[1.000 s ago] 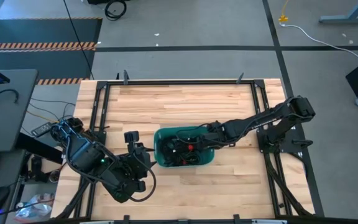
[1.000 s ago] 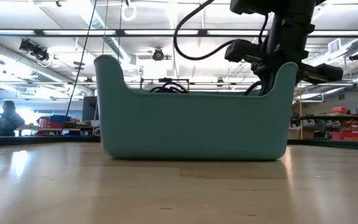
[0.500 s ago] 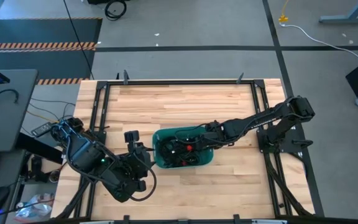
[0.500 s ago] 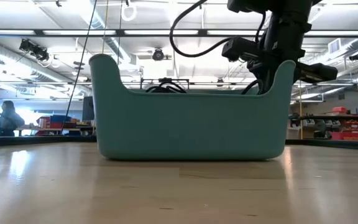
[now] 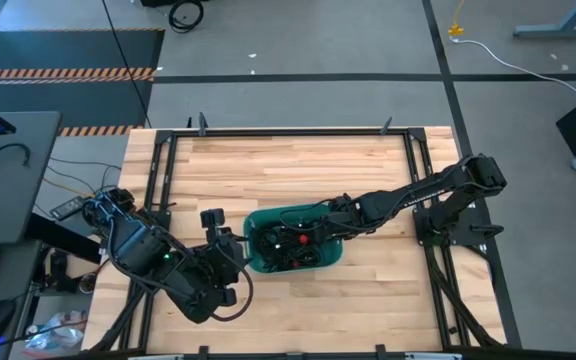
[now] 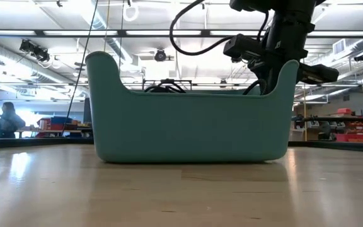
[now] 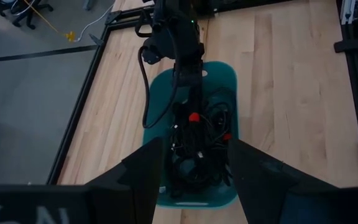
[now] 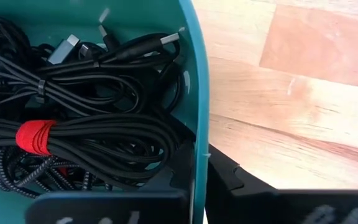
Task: Pick and place USB-C Cables
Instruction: Adjust the green bin on the table, then return to Home Position
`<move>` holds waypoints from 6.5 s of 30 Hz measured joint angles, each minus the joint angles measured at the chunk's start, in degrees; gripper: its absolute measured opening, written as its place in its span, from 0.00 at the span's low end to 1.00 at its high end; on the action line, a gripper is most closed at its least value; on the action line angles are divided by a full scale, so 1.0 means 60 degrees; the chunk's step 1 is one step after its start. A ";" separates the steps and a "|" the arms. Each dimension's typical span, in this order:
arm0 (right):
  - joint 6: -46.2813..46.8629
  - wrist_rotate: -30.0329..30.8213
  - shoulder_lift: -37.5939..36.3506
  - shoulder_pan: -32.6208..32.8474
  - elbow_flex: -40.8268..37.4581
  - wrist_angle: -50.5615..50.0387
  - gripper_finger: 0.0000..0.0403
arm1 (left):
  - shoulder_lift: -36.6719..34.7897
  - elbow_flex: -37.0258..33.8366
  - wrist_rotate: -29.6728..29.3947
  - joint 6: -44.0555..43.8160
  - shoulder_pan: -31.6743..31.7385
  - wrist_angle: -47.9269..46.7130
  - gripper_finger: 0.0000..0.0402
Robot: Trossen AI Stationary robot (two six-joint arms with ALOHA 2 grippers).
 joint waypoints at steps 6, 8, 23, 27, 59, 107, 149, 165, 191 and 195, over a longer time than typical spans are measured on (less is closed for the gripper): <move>-0.0340 -0.0080 -0.0183 -0.0033 0.0015 0.0004 0.16 | 0.0004 0.0000 -0.0001 0.0004 0.0000 -0.0004 0.47; -0.0423 -0.0102 -0.0259 -0.0068 0.0018 0.0025 0.22 | 0.0004 0.0000 -0.0004 0.0004 0.0000 -0.0003 0.47; -0.0793 -0.0323 -0.1069 -0.0600 0.0018 0.0017 0.46 | 0.0017 0.0000 0.0000 -0.0004 0.0017 0.0000 0.47; -0.1164 -0.0161 -0.1641 -0.0883 0.0017 -0.0138 0.43 | 0.0017 0.0000 -0.0004 -0.0006 0.0053 0.0001 0.47; -0.8060 -0.2759 -0.0367 -0.4284 0.0006 0.1488 0.00 | 0.0015 0.0000 -0.0004 -0.0769 0.1080 0.0398 0.47; -0.8752 -0.0292 -0.6757 -0.3351 0.0000 0.1460 0.00 | 0.0007 0.0000 -0.0674 0.0754 0.1268 0.0351 0.47; -1.1212 -0.0222 -1.1487 -0.1996 0.0007 0.3787 0.04 | -0.7332 -0.7117 -0.3690 -0.3738 -0.1717 0.0105 0.01; -1.2145 -0.2137 -1.2007 -0.1996 0.0004 0.3106 0.06 | -1.2747 -1.4855 -0.0547 -0.0947 -0.2429 0.8799 0.00; -1.2703 -0.2378 -1.4563 -0.1996 -0.2565 0.4051 0.06 | -1.7406 -1.6404 -0.1455 0.4983 -0.1636 1.1154 0.00; -1.2546 -0.2412 -1.5206 -0.1994 -0.3964 0.4707 0.06 | -1.7404 -1.6396 -0.1773 0.5089 -0.1636 1.1329 0.00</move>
